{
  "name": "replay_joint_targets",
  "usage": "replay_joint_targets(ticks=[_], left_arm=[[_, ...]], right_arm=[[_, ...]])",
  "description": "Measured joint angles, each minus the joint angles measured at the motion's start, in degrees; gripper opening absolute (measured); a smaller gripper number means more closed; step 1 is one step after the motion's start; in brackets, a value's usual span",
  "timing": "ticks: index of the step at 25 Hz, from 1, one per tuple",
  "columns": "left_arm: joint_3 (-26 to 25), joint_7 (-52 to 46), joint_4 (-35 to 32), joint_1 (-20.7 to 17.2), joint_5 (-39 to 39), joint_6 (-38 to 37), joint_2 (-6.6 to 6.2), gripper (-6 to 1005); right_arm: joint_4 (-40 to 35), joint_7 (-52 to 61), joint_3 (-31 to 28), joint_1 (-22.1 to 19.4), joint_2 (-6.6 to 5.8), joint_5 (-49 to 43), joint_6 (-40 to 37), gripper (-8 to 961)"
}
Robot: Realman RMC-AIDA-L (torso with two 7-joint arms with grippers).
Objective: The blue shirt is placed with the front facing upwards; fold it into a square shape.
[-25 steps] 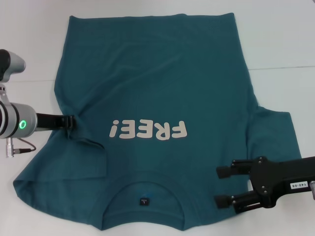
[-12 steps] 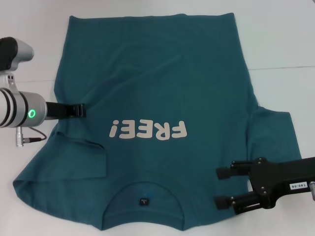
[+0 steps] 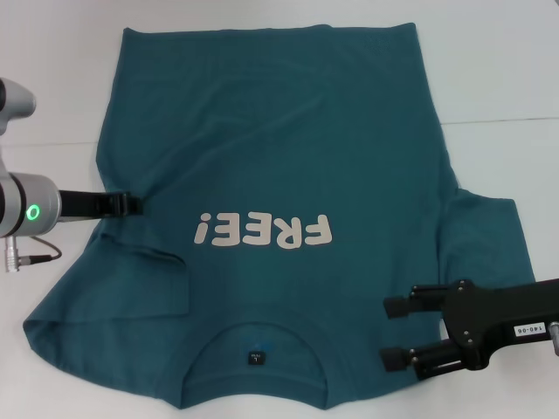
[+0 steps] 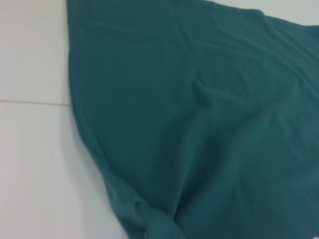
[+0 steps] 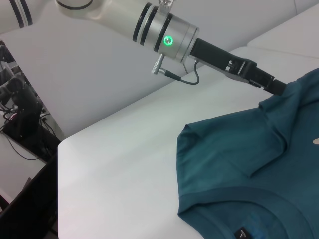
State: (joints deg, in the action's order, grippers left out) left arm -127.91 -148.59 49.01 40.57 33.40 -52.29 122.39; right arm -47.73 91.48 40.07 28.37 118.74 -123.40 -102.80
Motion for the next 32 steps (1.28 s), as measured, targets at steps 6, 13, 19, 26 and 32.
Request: replay_joint_targets(ticks=[6,13,19,26,32], left_arm=[[0.0,0.0,-1.1,-0.5,-0.3,2.0,-0.19,321],[0.0,0.0,-1.0,-1.0,-0.4,2.8,-0.22,587],[0.2,0.1,-2.4,-1.1,-0.4,3.3,-0.26,708],[0.6,0.4,-3.5,-1.1,-0.6,4.4,-0.35,707],[0.6,0.4,-3.5,-0.5,-0.6,3.7,0.08,705]], right_arm=[[-0.1,0.1,0.0,0.1,0.0,0.0,-0.1,917],[-0.1,0.1,0.0,0.2,-0.07,0.0,-0.1,918],[-0.1,0.1,0.0,0.2,-0.09,0.0,-0.1,918],[-0.1,0.1,0.0,0.2,-0.09,-0.1,-0.2,918],[-0.1,0.1,0.0,0.2,-0.01,-0.4,-0.1,918]])
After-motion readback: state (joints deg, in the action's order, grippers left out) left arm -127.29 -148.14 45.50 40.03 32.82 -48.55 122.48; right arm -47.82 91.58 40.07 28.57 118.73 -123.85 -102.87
